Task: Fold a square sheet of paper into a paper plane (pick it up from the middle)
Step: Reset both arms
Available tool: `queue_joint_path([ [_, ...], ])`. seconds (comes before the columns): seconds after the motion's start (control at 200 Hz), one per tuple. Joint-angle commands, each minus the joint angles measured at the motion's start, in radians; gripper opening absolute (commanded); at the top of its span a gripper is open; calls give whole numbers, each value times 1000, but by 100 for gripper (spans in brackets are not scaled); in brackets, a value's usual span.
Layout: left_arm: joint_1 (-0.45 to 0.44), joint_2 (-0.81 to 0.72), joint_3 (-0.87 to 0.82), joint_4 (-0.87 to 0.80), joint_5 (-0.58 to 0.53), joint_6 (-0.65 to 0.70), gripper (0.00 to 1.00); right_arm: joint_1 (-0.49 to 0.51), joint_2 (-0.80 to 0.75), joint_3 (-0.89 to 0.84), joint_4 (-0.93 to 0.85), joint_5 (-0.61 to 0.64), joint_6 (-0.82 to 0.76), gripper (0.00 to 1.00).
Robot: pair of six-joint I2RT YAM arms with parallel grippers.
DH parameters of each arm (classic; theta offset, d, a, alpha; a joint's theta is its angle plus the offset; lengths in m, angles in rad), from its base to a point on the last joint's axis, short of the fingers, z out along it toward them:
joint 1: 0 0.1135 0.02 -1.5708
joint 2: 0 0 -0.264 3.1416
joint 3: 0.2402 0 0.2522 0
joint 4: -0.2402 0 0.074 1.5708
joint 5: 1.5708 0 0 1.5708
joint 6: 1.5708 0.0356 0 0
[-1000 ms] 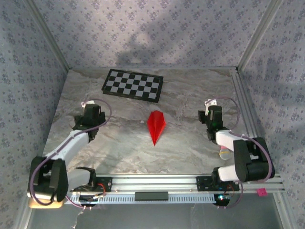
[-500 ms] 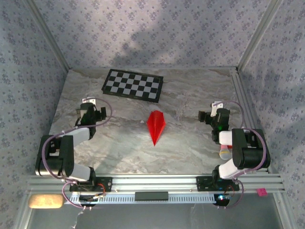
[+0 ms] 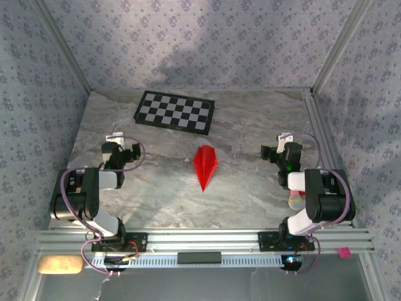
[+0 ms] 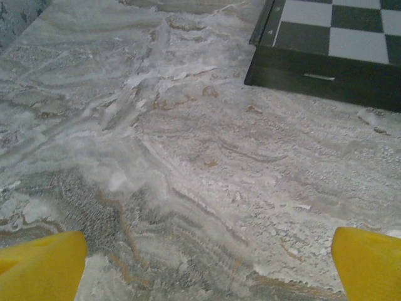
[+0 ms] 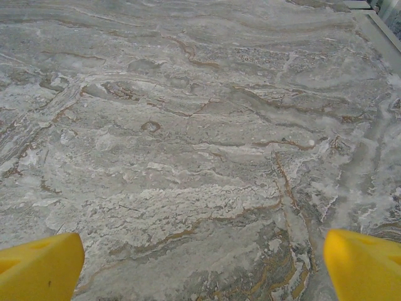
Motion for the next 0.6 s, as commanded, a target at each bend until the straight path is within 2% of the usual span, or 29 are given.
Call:
queue_joint_path([
  [0.0, -8, 0, 8, 57, -11, 3, 100, 2, 2, 16, 23, 13, 12, 100],
  [0.6, -9, 0, 8, 53, -10, 0, 100, 3, 2, 15, 23, 14, 12, 100],
])
